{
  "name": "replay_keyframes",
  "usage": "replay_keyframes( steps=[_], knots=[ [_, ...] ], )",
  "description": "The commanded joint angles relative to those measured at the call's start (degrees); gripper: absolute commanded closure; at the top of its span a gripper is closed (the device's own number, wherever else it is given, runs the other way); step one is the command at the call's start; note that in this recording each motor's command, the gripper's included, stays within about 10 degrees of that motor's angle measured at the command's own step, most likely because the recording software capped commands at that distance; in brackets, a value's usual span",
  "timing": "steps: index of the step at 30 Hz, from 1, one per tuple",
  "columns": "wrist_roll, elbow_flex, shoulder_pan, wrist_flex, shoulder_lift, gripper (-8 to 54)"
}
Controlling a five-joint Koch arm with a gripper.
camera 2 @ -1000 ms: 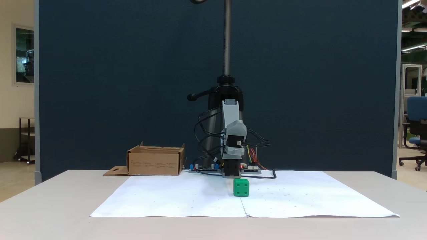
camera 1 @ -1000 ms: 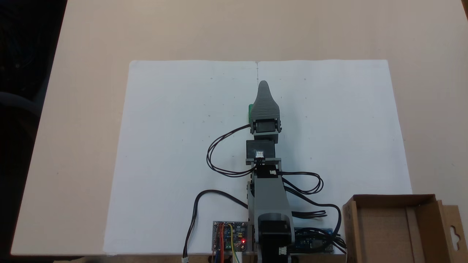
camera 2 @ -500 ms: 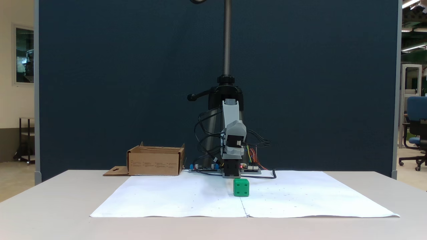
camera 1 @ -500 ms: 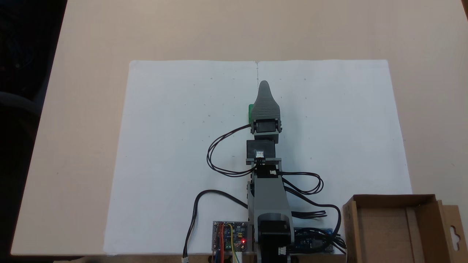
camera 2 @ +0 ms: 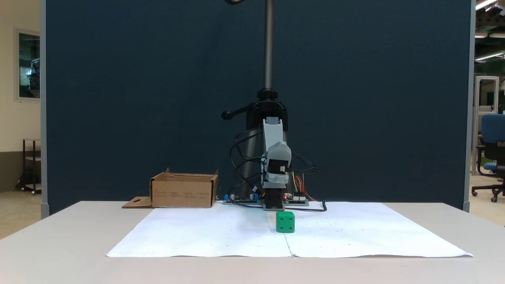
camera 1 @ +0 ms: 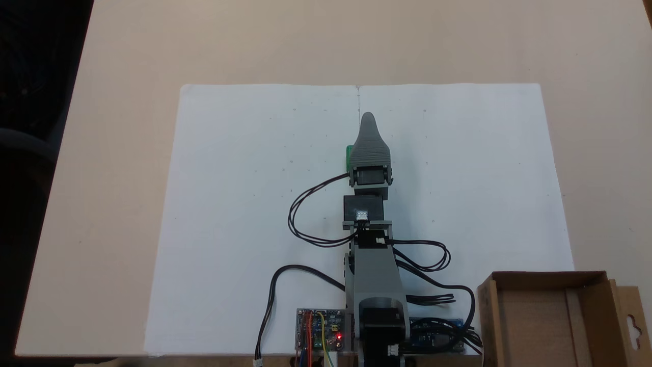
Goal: Grasp a green dice and put it in the bin.
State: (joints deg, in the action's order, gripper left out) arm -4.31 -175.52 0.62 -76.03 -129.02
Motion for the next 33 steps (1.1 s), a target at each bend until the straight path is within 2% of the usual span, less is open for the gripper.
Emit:
replay_keyframes(
  steps=[1,10,25,33],
  knots=[
    [-2.11,-3.69,0.09,-2.99,-6.42,2.6],
    [-2.11,3.34,-2.90,2.46,-6.59,3.5],
    [-1.93,23.47,-4.92,54.56,-6.94,3.2],
    [3.08,46.05,-6.50,84.18,-6.86,3.1]
  ],
)
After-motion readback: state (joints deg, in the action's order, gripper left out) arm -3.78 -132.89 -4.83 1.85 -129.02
